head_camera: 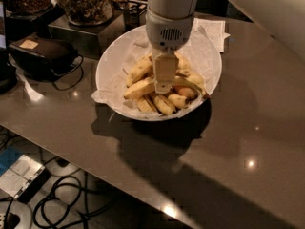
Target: Pick banana from white bowl
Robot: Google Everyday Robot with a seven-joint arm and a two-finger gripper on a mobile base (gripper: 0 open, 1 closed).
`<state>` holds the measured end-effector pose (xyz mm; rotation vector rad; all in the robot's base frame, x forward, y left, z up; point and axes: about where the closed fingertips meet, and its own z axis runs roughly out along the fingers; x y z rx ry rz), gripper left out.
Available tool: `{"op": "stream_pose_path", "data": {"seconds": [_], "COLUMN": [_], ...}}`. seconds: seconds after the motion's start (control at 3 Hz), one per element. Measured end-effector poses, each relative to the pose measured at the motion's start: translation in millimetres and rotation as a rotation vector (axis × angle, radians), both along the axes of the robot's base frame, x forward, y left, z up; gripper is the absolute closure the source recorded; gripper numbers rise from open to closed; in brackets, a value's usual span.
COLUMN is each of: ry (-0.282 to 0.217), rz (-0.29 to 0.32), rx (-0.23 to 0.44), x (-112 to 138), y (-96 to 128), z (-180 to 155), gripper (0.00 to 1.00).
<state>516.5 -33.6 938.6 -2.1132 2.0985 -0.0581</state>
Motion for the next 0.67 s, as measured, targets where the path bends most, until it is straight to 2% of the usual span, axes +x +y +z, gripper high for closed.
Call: {"op": "stream_pose_path", "data": {"seconds": [0.67], "ry": [0.006], "rz": [-0.012], "rx": [-0.022], "x": [6.4], "y": [1.0], "z": [-8.9], "gripper": [0.41]}}
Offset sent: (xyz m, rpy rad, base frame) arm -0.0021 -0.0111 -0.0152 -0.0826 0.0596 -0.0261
